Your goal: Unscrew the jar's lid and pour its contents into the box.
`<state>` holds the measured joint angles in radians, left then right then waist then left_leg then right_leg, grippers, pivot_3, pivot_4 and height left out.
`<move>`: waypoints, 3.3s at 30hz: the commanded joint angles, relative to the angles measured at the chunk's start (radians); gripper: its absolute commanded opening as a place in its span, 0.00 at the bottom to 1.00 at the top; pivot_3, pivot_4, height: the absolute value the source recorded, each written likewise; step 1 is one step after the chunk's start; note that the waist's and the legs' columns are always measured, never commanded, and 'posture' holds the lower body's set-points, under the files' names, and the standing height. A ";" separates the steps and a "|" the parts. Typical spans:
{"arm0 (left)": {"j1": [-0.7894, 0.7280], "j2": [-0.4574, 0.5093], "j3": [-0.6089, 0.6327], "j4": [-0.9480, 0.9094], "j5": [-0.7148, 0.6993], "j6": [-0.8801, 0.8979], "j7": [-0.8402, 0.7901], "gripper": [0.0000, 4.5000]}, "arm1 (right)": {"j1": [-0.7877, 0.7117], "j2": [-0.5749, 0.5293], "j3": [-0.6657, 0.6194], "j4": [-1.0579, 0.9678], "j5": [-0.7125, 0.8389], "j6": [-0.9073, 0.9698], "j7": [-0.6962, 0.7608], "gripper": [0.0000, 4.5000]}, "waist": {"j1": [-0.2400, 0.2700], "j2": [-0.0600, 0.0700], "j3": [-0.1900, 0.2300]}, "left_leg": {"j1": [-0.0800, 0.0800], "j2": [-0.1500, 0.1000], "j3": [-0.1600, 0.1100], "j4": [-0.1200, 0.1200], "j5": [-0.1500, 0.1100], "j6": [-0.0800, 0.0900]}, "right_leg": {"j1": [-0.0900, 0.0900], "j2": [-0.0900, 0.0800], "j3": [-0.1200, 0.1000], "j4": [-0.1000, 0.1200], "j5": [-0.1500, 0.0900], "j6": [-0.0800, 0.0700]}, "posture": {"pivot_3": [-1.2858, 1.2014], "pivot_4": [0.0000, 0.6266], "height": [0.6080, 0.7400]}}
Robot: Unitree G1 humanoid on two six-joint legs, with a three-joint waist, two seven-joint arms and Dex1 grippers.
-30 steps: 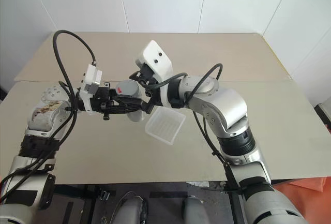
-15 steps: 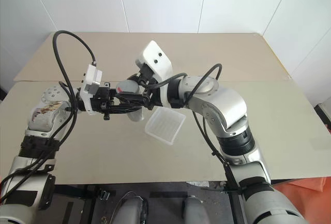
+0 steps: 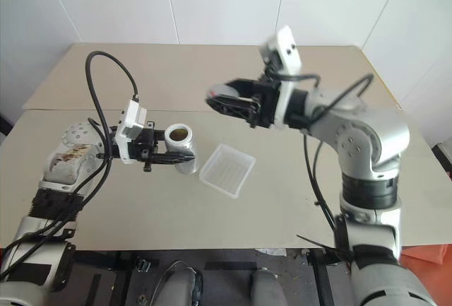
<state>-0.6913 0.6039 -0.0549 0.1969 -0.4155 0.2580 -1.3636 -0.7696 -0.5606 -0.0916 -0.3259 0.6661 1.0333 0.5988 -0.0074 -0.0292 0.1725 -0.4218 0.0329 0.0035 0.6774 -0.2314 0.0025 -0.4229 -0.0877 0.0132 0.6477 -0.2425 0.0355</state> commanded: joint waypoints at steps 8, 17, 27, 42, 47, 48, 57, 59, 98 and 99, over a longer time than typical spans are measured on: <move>-0.038 -0.067 0.014 -0.012 0.017 -0.034 0.100 0.43 | 0.454 -0.058 0.036 -0.030 -0.341 -0.265 -0.181 0.61 | -0.019 0.000 0.000 | 0.003 -0.001 0.001 0.000 0.000 0.000 | 0.002 0.000 0.003 0.001 0.000 0.000 | 0.52 0.24 1.00; -0.069 -0.102 0.013 -0.014 0.085 -0.083 0.199 0.43 | 0.411 -0.066 0.028 0.074 -0.302 -0.189 -0.071 0.98 | -0.008 0.000 0.000 | 0.004 0.000 0.001 -0.001 0.000 0.000 | 0.002 0.001 0.003 0.000 0.000 0.000 | 0.52 0.24 1.00; -0.144 -0.038 -0.177 0.112 0.757 -0.772 0.712 0.43 | 0.304 -0.317 -0.091 -0.060 0.029 0.109 0.201 0.99 | -0.001 0.000 0.000 | 0.004 -0.001 0.001 0.000 0.000 0.000 | 0.003 0.000 0.002 -0.001 0.000 0.000 | 0.52 0.24 1.00; -0.403 0.029 -0.679 0.137 1.873 -0.887 1.478 0.43 | 0.141 -0.361 -0.040 -0.037 0.174 0.166 0.319 0.99 | 0.019 0.000 0.000 | -0.001 -0.003 0.002 0.001 0.000 0.000 | 0.000 -0.003 0.002 -0.001 0.001 0.003 | 0.52 0.24 1.00; -0.397 0.029 -0.684 0.121 1.884 -0.853 1.466 0.43 | 0.159 -0.357 -0.069 -0.068 0.217 0.162 0.300 0.99 | 0.018 0.000 0.000 | -0.001 -0.003 0.002 0.001 0.000 0.000 | -0.001 -0.003 0.001 0.000 0.001 0.003 | 0.52 0.24 1.00; -0.397 0.030 -0.685 0.125 1.891 -0.845 1.482 0.43 | 0.163 -0.358 -0.070 -0.074 0.220 0.162 0.296 0.99 | 0.018 0.000 0.000 | -0.001 -0.003 0.002 0.001 0.000 0.000 | -0.001 -0.003 0.001 0.000 0.001 0.003 | 0.52 0.24 1.00; -0.341 -0.011 -0.585 0.182 1.619 -0.868 1.386 0.43 | 0.192 -0.367 -0.071 -0.111 0.234 0.145 0.277 0.99 | 0.018 0.000 0.000 | -0.002 -0.003 0.002 0.001 0.000 0.000 | 0.000 -0.003 0.001 0.000 0.001 0.003 | 0.52 0.24 1.00; -0.261 -0.055 -0.473 0.169 1.355 -0.790 1.227 0.43 | 0.199 -0.365 -0.075 -0.124 0.236 0.138 0.271 0.99 | 0.017 0.000 0.000 | -0.001 -0.002 0.002 0.001 0.000 0.000 | 0.000 -0.003 0.001 0.000 0.001 0.003 | 0.52 0.24 1.00; 0.197 -0.185 0.146 -0.114 0.235 0.190 0.765 0.99 | 0.330 -0.427 -0.133 -0.198 0.162 -0.101 0.320 1.00 | 0.008 0.001 -0.001 | 0.002 -0.002 0.001 0.002 0.000 0.000 | 0.003 -0.002 0.001 0.000 0.001 0.003 | 0.52 0.24 1.00; 0.224 -0.149 0.140 -0.159 0.216 0.217 0.722 0.99 | 0.334 -0.429 -0.136 -0.201 0.166 -0.099 0.319 1.00 | 0.006 0.001 -0.001 | 0.002 -0.002 0.001 0.002 0.000 0.000 | 0.003 -0.002 0.001 0.000 0.001 0.003 | 0.52 0.24 1.00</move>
<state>-0.4826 0.4149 0.0753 0.1364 -0.1598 0.4286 -0.5836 -0.4379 -0.9811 -0.1789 -0.5021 0.8102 0.9436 0.9232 -0.0016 -0.0285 0.1719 -0.4195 0.0311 0.0042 0.6796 -0.2315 0.0026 -0.4201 -0.0896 0.0147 0.6476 -0.2412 0.0381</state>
